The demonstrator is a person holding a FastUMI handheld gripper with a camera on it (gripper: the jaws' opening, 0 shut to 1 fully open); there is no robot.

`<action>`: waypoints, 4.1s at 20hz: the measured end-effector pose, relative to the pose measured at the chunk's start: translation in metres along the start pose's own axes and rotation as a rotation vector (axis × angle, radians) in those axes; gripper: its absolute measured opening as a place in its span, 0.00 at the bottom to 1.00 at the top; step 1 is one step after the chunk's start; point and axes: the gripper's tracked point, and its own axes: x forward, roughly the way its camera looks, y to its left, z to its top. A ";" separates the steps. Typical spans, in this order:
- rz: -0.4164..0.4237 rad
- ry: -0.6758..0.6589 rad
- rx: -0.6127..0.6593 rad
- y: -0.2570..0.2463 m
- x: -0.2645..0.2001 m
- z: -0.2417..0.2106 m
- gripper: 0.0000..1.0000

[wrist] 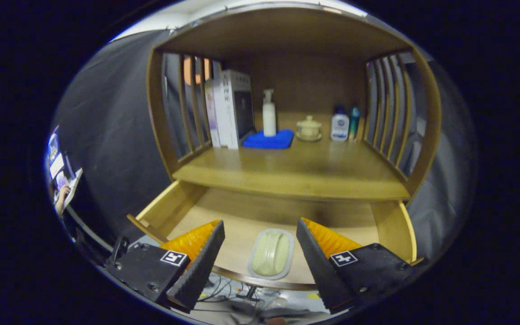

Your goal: Pull open the drawer, take out the items inside it, and place them on the countertop above the cabinet.

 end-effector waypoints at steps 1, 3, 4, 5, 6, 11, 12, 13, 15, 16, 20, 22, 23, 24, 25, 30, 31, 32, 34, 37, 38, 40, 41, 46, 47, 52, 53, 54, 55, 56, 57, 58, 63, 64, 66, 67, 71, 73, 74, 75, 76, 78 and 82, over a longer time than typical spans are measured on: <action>-0.012 0.059 0.010 -0.005 0.007 -0.001 1.00; -0.017 0.188 0.033 -0.005 0.024 -0.014 0.99; -0.015 0.241 0.047 -0.007 0.031 -0.022 0.95; -0.018 0.272 0.065 -0.008 0.038 -0.026 0.94; -0.030 0.294 0.077 -0.010 0.048 -0.031 0.94; -0.036 0.393 0.097 -0.014 0.070 -0.052 0.91; -0.040 0.401 0.097 -0.016 0.072 -0.054 0.88; -0.039 0.406 0.097 -0.018 0.074 -0.055 0.86; -0.023 0.413 0.094 -0.019 0.075 -0.057 0.82; -0.003 0.420 0.087 -0.016 0.075 -0.059 0.74; 0.001 0.420 0.073 -0.014 0.078 -0.063 0.47; -0.004 0.411 0.072 -0.015 0.077 -0.062 0.33; -0.005 0.408 0.065 -0.015 0.077 -0.062 0.26; -0.005 0.402 0.060 -0.017 0.078 -0.061 0.18; -0.006 0.401 0.059 -0.017 0.077 -0.061 0.18; -0.010 0.366 0.043 -0.017 0.065 -0.042 0.17; -0.011 0.353 0.039 -0.017 0.060 -0.036 0.17; -0.008 0.344 0.034 -0.016 0.056 -0.030 0.17; -0.006 0.331 0.027 -0.015 0.045 -0.021 0.17; -0.009 0.307 0.013 -0.015 0.029 -0.006 0.18; -0.009 0.296 0.015 -0.015 0.024 0.000 0.18; -0.006 0.268 0.021 -0.013 0.014 0.014 0.17; -0.009 0.250 0.022 -0.014 0.009 0.023 0.17; -0.032 0.183 0.035 -0.019 0.010 0.067 0.17; -0.036 0.171 0.047 -0.020 0.014 0.076 0.17; -0.047 0.097 0.142 -0.027 0.042 0.123 0.17; -0.042 0.091 0.157 -0.029 0.050 0.129 0.17; -0.040 0.085 0.167 -0.031 0.058 0.135 0.18; -0.042 0.077 0.176 -0.034 0.064 0.139 0.17; -0.048 0.069 0.183 -0.039 0.071 0.143 0.17; -0.052 0.065 0.196 -0.042 0.079 0.144 0.17; -0.052 0.070 0.210 -0.042 0.083 0.143 0.18; -0.045 0.080 0.244 -0.049 0.108 0.143 0.18; -0.045 0.080 0.247 -0.049 0.111 0.143 0.17; -0.046 0.081 0.249 -0.047 0.115 0.143 0.17; -0.045 0.081 0.250 -0.047 0.117 0.144 0.17; -0.031 0.066 0.263 -0.045 0.122 0.144 0.18; -0.002 0.090 0.269 -0.041 0.124 0.135 0.22; 0.005 0.073 0.269 -0.042 0.124 0.140 0.24; 0.010 0.070 0.271 -0.041 0.125 0.138 0.24; 0.004 0.062 0.269 -0.043 0.121 0.141 0.33; -0.016 0.040 0.243 -0.047 0.120 0.142 0.50; -0.067 -0.019 0.158 -0.051 0.111 0.146 0.81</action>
